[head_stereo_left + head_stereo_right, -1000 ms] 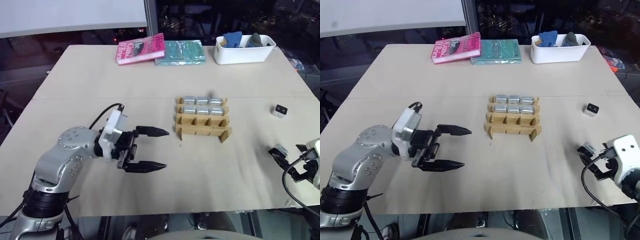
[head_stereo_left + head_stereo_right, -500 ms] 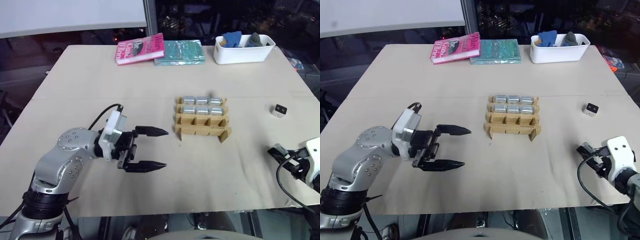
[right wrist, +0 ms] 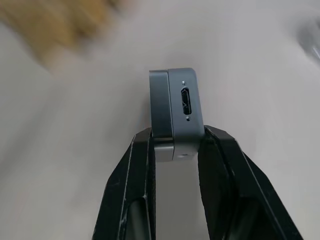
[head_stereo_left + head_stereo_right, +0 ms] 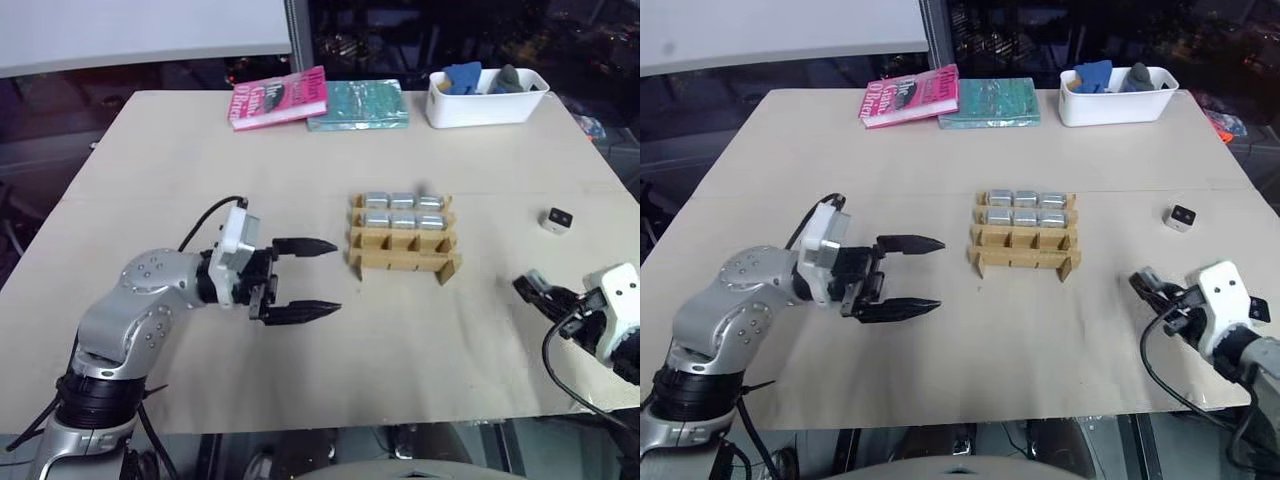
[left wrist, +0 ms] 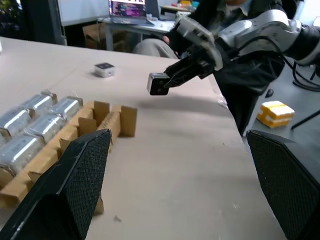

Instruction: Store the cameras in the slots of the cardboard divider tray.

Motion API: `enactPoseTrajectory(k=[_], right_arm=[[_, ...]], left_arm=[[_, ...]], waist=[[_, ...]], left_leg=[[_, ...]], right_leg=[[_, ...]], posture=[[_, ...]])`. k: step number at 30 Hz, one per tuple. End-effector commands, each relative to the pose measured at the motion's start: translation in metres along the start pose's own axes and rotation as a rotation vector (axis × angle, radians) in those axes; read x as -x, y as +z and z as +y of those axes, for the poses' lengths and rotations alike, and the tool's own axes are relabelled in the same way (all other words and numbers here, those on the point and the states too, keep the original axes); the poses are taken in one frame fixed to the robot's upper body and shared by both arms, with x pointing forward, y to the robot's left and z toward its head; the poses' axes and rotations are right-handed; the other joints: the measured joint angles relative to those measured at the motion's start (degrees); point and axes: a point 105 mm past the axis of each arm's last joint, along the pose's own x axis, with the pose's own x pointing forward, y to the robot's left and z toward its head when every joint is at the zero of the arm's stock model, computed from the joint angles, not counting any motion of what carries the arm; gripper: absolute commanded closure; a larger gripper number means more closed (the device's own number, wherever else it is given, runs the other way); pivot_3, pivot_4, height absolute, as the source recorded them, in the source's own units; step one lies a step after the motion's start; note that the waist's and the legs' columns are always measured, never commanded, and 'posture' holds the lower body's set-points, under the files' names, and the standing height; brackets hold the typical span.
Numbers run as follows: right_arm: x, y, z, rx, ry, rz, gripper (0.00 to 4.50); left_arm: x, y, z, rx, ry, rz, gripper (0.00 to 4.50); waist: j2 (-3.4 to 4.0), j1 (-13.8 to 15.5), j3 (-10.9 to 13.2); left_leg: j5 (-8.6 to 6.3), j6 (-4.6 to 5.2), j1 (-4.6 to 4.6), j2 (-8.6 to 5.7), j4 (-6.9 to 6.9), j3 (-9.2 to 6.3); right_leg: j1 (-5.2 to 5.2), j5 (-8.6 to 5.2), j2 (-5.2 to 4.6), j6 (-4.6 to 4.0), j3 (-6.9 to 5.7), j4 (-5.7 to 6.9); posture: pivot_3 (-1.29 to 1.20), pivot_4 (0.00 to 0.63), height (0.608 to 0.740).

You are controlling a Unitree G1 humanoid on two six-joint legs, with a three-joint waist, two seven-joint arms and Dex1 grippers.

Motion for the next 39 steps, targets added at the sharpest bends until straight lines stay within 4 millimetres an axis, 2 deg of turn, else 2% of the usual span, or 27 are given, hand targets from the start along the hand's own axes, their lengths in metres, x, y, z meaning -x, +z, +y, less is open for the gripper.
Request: enactPoseTrajectory(k=[1,6,10,24,27,28,29,30,33,39], right_arm=[[-0.001,0.043,0.032,0.072,0.168,-0.131,3.86],[-0.015,0.069,0.072,0.202,0.4,-0.157,3.86],[-0.019,0.083,0.091,0.287,0.497,-0.177,3.86],[-0.026,0.108,0.128,0.361,0.657,-0.257,3.86],[-0.026,0.11,0.13,0.362,0.668,-0.265,3.86],[-0.026,0.111,0.13,0.36,0.67,-0.265,3.86],[-0.026,0.111,0.13,0.361,0.67,-0.266,3.86],[-0.026,0.111,0.13,0.36,0.671,-0.266,3.86],[-0.024,0.111,0.131,0.363,0.674,-0.269,3.86],[-0.024,0.108,0.132,0.362,0.679,-0.258,3.86]], left_arm=[[-0.01,0.008,0.004,0.012,-0.011,-0.026,0.0],[-0.038,0.02,0.008,0.033,-0.09,-0.067,0.0],[-0.052,0.029,0.009,0.022,-0.127,-0.095,0.0],[-0.063,0.027,0.008,-0.029,-0.186,-0.07,0.0],[-0.062,0.025,0.008,-0.036,-0.188,-0.064,0.81],[-0.062,0.024,0.008,-0.038,-0.188,-0.062,1.24],[-0.061,0.023,0.008,-0.041,-0.189,-0.059,1.88],[-0.06,0.023,0.008,-0.043,-0.189,-0.056,2.16],[-0.058,0.021,0.007,-0.052,-0.189,-0.048,3.44],[-0.056,0.02,0.008,-0.063,-0.189,-0.055,3.6]], waist=[[0.0,0.13,0.0],[-0.07,0.36,0.04],[-0.06,0.27,0.05],[-0.07,0.21,0.06],[-0.07,0.21,0.06],[-0.07,0.22,0.06],[-0.07,0.24,0.06],[-0.07,0.25,0.06],[-0.07,0.21,0.06],[-0.07,0.21,0.06]], left_leg=[[0.0,0.0,0.0,0.0,0.0,-0.01],[-0.01,0.02,-0.08,-0.05,0.09,-0.06],[-0.01,0.02,-0.14,-0.06,0.05,-0.11],[0.0,0.01,-0.2,-0.07,0.08,-0.2],[0.0,0.01,-0.2,-0.06,0.08,-0.21],[0.0,0.01,-0.21,-0.06,0.08,-0.21],[0.0,0.01,-0.21,-0.06,0.08,-0.21],[0.0,0.02,-0.21,-0.07,0.08,-0.21],[0.0,0.01,-0.23,-0.07,0.08,-0.22],[0.0,0.02,-0.22,-0.06,0.09,-0.23]], right_leg=[[0.0,0.0,0.0,0.0,-0.01,-0.01],[0.0,0.01,-0.01,0.01,-0.07,-0.02],[-0.05,0.01,0.02,0.0,-0.08,-0.07],[-0.1,0.01,0.0,-0.01,-0.09,-0.08],[-0.1,0.01,0.01,-0.01,-0.1,-0.08],[-0.1,0.01,0.0,-0.01,-0.1,-0.08],[-0.1,0.01,0.0,-0.01,-0.1,-0.08],[-0.1,0.01,-0.01,-0.01,-0.11,-0.09],[-0.1,0.01,-0.01,-0.01,-0.12,-0.09],[-0.1,0.01,-0.01,-0.01,-0.12,-0.08]], posture=[[0.0,0.15,0.74],[0.0,0.15,0.74],[0.0,0.15,0.74],[0.0,0.15,0.74],[0.0,0.15,0.74],[0.0,0.15,0.74],[0.0,0.15,0.74],[0.0,0.15,0.74],[0.0,0.15,0.74],[0.0,0.15,0.74]])
